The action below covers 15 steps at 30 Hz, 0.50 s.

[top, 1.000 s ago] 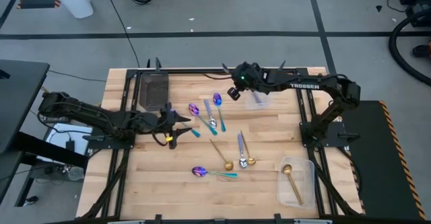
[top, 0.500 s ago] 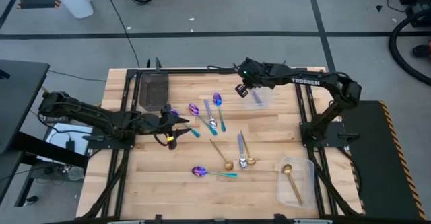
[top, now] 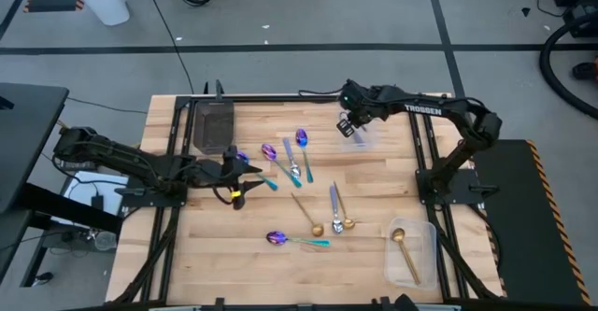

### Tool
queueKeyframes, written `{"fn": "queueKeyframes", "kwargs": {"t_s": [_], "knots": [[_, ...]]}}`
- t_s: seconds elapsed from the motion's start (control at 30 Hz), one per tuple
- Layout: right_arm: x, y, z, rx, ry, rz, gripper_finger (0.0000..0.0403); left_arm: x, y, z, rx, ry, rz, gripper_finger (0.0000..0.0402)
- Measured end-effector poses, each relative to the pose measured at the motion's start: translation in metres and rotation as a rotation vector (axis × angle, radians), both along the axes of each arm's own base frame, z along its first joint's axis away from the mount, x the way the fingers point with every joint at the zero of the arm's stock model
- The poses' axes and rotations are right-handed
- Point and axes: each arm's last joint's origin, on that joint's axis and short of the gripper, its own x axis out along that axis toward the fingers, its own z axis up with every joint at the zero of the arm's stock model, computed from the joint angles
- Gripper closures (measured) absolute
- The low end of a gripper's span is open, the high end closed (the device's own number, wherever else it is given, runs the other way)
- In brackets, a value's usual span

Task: Sort silverware by color (type)
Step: Put the purple spoon into the bottom transparent bin

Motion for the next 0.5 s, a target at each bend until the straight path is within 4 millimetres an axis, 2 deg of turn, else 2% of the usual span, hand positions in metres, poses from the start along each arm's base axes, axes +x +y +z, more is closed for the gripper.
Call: {"fn": "queueKeyframes", "kwargs": {"t_s": [0.5], "knots": [[-0.020, 0.003, -0.043, 0.119, -0.015, -0.030, 0.0355, 0.000, 0.000, 0.000, -0.016, -0.003, 0.006, 0.0221]]}}
